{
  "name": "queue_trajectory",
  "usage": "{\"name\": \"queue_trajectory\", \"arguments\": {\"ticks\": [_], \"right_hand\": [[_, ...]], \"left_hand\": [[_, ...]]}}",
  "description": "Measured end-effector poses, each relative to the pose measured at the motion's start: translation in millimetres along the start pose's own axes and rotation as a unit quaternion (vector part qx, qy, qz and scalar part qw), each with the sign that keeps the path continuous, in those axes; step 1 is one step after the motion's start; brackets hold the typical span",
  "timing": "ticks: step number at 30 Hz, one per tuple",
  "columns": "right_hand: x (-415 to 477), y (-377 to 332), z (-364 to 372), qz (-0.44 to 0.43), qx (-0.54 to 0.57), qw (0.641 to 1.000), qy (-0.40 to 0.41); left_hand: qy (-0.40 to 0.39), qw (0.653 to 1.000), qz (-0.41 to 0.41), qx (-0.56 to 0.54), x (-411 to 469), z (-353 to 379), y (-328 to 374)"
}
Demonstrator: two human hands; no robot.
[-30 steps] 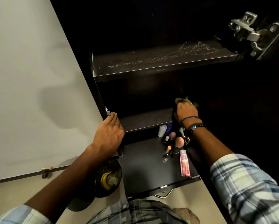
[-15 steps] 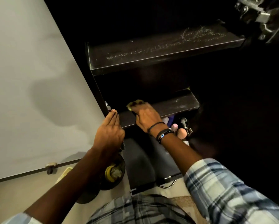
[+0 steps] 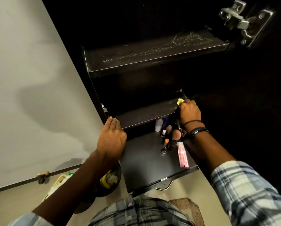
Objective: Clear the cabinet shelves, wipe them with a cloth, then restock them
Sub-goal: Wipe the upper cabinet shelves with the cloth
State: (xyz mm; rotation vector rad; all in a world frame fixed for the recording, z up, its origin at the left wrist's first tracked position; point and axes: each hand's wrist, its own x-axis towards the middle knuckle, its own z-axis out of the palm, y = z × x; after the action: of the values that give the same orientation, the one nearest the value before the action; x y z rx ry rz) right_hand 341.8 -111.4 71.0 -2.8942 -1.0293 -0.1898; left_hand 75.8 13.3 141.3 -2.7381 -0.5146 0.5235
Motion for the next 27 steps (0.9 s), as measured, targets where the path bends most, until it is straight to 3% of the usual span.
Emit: {"name": "queue_trajectory", "arguments": {"ticks": [2, 6, 12, 15, 18, 21, 24, 27], "right_hand": [[3, -6, -3, 0.002, 0.003, 1.000, 0.014], [-24, -70, 2, -0.112, 0.096, 0.989, 0.017], [-78, -147, -10, -0.304, 0.219, 0.925, -0.053], [-70, -126, -51, -0.219, 0.357, 0.907, -0.039], [-62, -95, -116, -0.106, 0.487, 0.860, 0.113], [-55, -66, -186, -0.081, 0.524, 0.806, 0.262], [-33, -44, -222, -0.069, 0.414, 0.840, 0.343], [-6, -35, -223, -0.019, 0.267, 0.931, 0.249]], "left_hand": [[0.002, 1.000, -0.004, -0.011, 1, 1, 1], [0.010, 0.999, -0.008, -0.034, 0, -2, 0], [0.005, 0.990, 0.029, -0.139, -19, -31, -11], [0.050, 0.979, 0.051, -0.192, -40, -58, -29], [0.170, 0.954, 0.058, -0.240, -61, -82, -46], [0.303, 0.924, 0.034, -0.232, -73, -101, -60], [0.362, 0.913, 0.020, -0.189, -72, -111, -74], [0.362, 0.926, -0.010, -0.105, -71, -120, -85]]}}
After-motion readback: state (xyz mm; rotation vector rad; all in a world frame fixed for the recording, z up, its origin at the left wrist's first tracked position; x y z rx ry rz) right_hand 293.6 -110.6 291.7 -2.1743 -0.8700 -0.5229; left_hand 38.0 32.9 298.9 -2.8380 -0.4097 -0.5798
